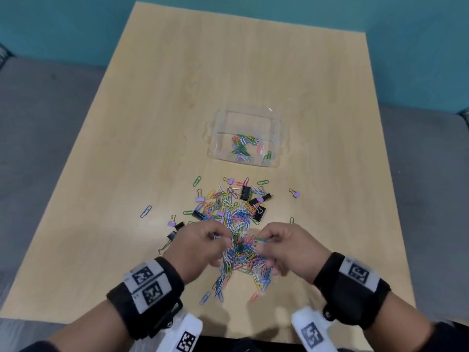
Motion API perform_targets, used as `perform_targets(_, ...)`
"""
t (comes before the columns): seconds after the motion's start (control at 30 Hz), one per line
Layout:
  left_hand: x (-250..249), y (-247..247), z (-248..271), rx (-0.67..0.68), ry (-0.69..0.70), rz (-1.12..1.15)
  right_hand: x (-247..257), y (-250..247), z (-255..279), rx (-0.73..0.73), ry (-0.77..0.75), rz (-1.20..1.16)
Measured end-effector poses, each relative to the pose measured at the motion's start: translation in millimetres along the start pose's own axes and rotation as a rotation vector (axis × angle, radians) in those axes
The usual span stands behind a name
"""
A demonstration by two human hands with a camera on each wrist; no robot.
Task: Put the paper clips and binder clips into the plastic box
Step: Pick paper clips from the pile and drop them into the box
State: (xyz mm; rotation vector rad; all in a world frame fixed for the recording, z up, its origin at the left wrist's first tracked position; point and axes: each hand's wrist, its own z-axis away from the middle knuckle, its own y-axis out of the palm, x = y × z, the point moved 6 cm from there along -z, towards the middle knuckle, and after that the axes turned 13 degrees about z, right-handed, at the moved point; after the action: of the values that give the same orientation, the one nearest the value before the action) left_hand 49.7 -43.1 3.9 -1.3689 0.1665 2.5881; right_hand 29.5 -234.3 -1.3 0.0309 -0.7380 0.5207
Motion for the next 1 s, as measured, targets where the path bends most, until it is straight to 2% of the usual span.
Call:
perform_targets(0.07,-21,-7,-14,-0.028,-0.019,0.189,23,-17,-6,-0.019,-0.044,-0.15)
perform_targets(0.17,-62,-19,-50,-0.109,0.045,0.259,67,-58,-26,-0.198,-0.146,-0.209)
perform_targets(0.3,-108,-28,-108,-0.229,0.186,0.184,121,-100,-63,-0.471,-0.209,0.056)
perform_targets(0.37,-121,-25,-129,-0.26,0.199,0.157,139,-106,-78,-0.523,-0.202,0.189)
perform_targets(0.43,-127,-16,-140,-0.235,0.193,0.161,149,-105,-88,-0.502,-0.195,0.238)
perform_targets(0.5,-127,-10,-140,-0.196,0.18,0.193,149,-106,-93,-0.474,-0.18,0.344)
perform_targets(0.57,-122,-13,-131,-0.187,0.18,0.222,144,-111,-84,-0.525,-0.183,0.556)
perform_targets(0.67,-104,-28,-104,-0.184,0.215,0.066,123,-109,-48,-0.607,-0.264,0.706)
perform_targets(0.7,-92,-31,-90,-0.156,0.234,-0.045,110,-102,-36,-0.584,-0.284,0.728)
perform_targets(0.8,-50,-24,-36,0.029,0.325,-0.508,49,-64,-7,-0.354,-0.272,0.867)
perform_targets(0.9,14,-15,9,0.229,0.176,-0.773,-6,-28,21,-0.222,-0.232,1.062)
perform_targets(1.0,60,-12,36,0.296,0.136,-0.909,-44,-4,32,-0.134,-0.141,1.126)
